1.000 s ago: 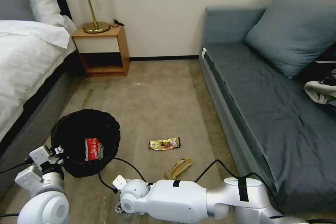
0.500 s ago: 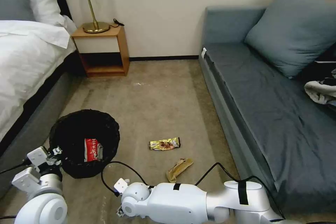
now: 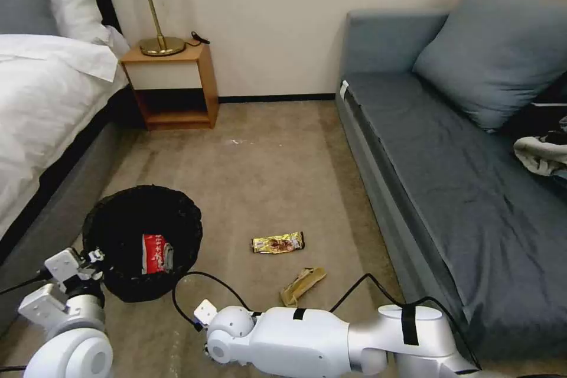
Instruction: Pick up the trash bin, then pick up the garbage on the floor and place it into the trash bin.
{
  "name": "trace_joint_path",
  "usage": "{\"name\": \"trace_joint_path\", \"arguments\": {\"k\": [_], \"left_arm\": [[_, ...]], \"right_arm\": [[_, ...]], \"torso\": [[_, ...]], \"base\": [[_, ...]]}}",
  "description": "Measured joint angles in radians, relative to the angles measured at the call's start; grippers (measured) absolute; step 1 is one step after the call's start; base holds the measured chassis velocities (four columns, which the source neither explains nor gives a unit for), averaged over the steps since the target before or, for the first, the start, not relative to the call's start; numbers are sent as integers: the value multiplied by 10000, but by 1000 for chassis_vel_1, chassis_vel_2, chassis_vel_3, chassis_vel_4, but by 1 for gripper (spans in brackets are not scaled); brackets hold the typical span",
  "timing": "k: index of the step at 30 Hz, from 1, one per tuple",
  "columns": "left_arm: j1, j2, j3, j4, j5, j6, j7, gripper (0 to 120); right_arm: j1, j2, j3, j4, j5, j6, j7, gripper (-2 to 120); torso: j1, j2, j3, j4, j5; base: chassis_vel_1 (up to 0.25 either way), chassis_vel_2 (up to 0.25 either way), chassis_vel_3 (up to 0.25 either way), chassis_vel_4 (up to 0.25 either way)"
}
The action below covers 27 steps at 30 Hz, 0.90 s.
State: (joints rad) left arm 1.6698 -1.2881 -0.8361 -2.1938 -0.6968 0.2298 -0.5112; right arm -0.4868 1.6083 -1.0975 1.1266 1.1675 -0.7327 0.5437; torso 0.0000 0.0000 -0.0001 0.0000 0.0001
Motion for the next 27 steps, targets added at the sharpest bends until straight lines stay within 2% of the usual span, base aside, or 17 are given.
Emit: {"name": "trace_joint_path", "arguments": {"k": [3,9,18,21,22,23,24,27], "left_arm": [[-3,25,-3,0,-7,0,1,7],[-4,40,0,9,-10,-1,1,7],[-5,44,3,22,-10,-1,1,7],[-9,72,117,16,-4,-4,1,7],[12,123,116,-44,-9,-4,1,7],[12,123,116,-44,-9,-4,1,7],[51,150,114,-58,-19,4,0,7],[104,172,78,-166,-24,5,2,7]], "right_arm": [[28,-3,40,23,-59,3,-48,28],[173,-5,147,332,-52,-2,-7,18],[180,-6,153,353,-43,-5,11,18],[885,-961,1626,1651,295,10,791,18],[972,-1683,2161,2005,416,-11,954,18],[972,-1683,2161,2005,416,-11,954,18],[1040,-2073,2470,2239,497,-16,1060,18],[1256,-2515,2737,2542,554,-6,1204,18]], "torso": [[0,0,0,0,-1],[1,0,1,0,-3],[0,0,1,0,-2],[-1,2,-3,7,4],[2,1,3,-11,1],[2,1,3,-11,1],[2,1,5,-13,-2],[1,2,0,-6,3]], "base": [[0,0,0,0],[0,0,0,0],[0,0,0,0],[0,0,0,0],[0,0,0,0],[0,0,0,0],[0,0,0,0],[0,0,0,0]]}}
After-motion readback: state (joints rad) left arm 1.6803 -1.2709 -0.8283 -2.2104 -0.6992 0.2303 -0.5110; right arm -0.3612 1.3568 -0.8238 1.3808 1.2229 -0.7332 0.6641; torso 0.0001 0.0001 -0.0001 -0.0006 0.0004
